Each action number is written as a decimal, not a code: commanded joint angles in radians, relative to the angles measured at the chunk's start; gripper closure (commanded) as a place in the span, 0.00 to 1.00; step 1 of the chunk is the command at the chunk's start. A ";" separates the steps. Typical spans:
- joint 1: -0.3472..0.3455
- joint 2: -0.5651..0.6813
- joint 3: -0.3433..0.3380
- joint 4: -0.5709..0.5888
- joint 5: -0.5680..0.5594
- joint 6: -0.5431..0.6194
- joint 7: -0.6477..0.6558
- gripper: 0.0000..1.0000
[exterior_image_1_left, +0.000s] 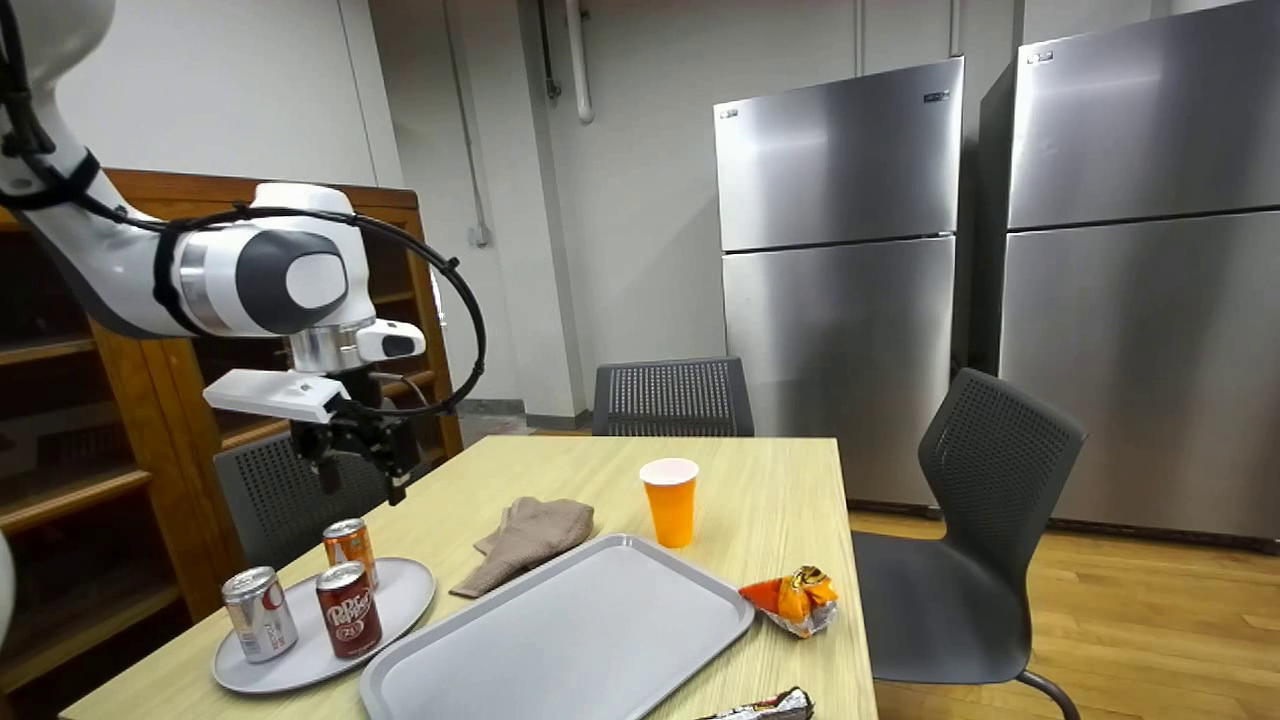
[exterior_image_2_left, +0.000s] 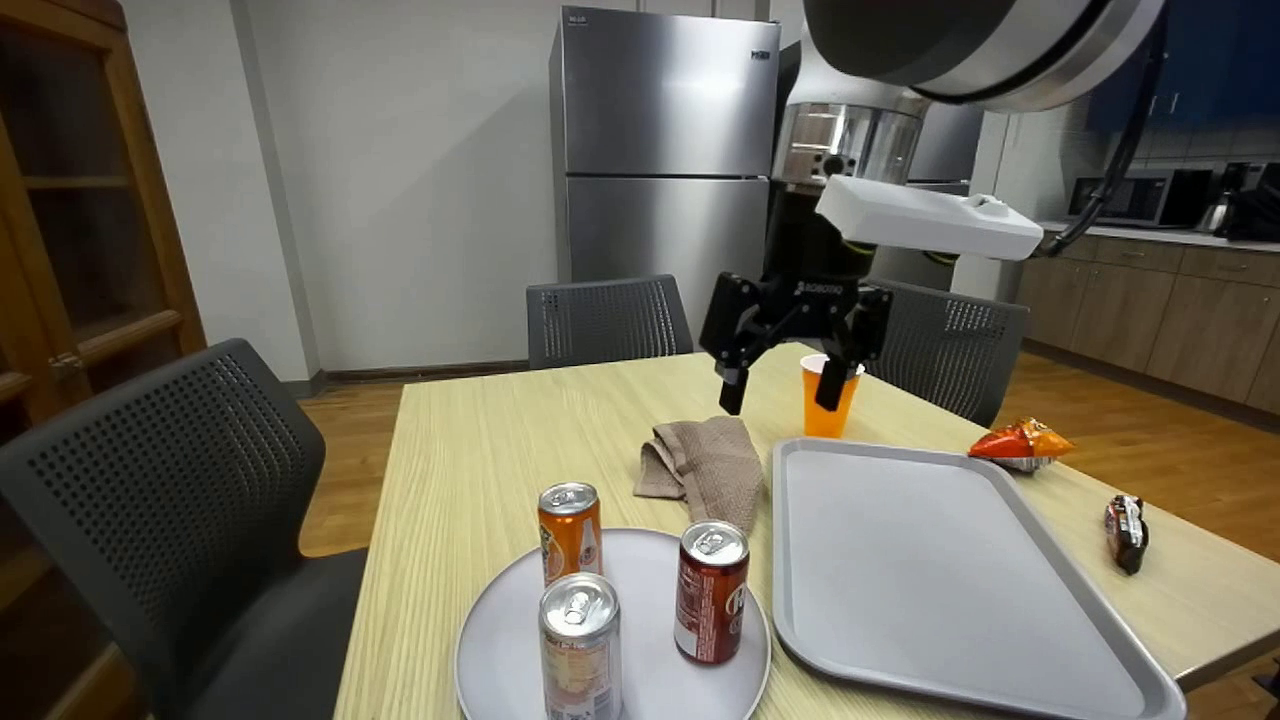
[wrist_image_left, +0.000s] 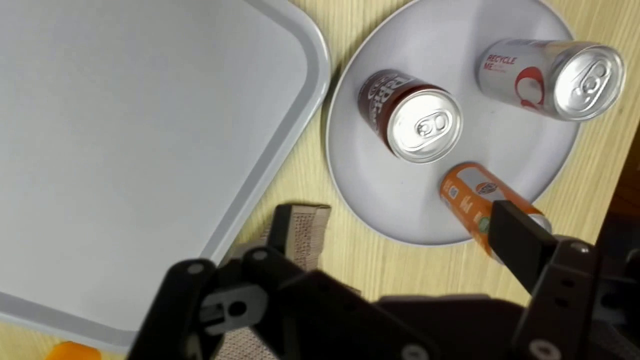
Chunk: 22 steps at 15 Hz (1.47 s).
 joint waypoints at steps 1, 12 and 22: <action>0.036 -0.015 0.045 -0.001 0.024 -0.025 0.024 0.00; 0.060 0.141 0.106 0.059 -0.112 -0.010 0.210 0.00; 0.080 0.310 0.059 0.178 -0.216 -0.031 0.277 0.00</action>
